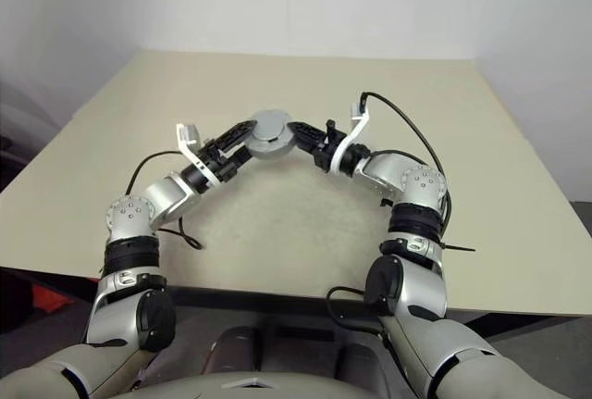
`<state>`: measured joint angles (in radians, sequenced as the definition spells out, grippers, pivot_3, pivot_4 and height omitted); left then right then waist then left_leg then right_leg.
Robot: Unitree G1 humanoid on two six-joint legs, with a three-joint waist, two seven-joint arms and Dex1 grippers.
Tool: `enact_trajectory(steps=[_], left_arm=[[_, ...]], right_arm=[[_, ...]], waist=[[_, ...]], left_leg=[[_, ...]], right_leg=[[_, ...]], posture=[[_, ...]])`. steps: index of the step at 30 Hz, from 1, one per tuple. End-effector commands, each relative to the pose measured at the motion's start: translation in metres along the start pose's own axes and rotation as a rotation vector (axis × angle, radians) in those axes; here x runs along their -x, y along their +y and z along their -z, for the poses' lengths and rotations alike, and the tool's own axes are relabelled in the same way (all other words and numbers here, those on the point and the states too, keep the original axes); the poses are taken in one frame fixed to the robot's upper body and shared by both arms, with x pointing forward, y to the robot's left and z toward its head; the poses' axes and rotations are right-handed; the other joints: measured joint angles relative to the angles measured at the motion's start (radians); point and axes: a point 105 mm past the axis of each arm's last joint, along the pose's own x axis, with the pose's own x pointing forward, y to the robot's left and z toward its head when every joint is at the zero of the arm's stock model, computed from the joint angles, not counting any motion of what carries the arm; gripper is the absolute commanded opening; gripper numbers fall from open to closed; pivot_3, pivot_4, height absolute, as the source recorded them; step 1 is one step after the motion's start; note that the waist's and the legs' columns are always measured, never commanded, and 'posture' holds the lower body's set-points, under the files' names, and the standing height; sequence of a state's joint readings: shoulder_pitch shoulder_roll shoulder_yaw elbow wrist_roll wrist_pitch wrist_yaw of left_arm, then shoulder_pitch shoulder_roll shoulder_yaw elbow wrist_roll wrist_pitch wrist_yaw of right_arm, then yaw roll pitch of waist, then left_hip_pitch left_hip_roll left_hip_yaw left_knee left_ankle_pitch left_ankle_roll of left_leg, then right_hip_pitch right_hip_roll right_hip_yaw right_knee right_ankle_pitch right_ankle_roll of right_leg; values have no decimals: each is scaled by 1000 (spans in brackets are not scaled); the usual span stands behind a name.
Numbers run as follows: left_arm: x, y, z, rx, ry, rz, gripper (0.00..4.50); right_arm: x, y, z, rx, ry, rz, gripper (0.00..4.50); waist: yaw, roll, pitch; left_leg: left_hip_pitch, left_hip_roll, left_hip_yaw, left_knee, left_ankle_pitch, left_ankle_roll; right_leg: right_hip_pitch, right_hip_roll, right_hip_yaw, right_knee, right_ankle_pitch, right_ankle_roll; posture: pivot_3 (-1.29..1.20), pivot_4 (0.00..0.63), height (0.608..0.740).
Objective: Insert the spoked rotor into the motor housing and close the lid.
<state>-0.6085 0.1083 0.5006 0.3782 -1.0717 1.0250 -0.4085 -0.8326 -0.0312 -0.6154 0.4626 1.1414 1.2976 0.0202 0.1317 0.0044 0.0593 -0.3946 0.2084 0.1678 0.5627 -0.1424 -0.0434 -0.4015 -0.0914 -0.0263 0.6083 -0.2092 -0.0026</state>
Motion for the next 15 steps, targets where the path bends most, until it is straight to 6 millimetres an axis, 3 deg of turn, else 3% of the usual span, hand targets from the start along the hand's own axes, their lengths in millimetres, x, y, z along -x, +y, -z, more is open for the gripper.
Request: enact_trajectory(steps=[1,10,15], left_arm=[[-14,-14,4,-28,27,58,4241],[-21,-15,8,-18,37,85,4241],[-22,-14,4,-3,3,87,2998]], right_arm=[[1,25,-8,38,-25,-108,1127],[3,23,-8,49,-34,-98,1127],[3,22,-9,52,-39,-91,1127]], waist=[[1,0,0],[2,0,0],[2,0,0]], left_leg=[[0,0,0,0,0,0],[-1,-1,-2,1,0,0],[-1,-1,-2,1,0,0]], right_leg=[[0,0,0,0,0,0],[0,0,0,0,0,1],[0,0,0,0,1,1]], posture=[[0,0,740],[0,0,740],[0,0,740]])
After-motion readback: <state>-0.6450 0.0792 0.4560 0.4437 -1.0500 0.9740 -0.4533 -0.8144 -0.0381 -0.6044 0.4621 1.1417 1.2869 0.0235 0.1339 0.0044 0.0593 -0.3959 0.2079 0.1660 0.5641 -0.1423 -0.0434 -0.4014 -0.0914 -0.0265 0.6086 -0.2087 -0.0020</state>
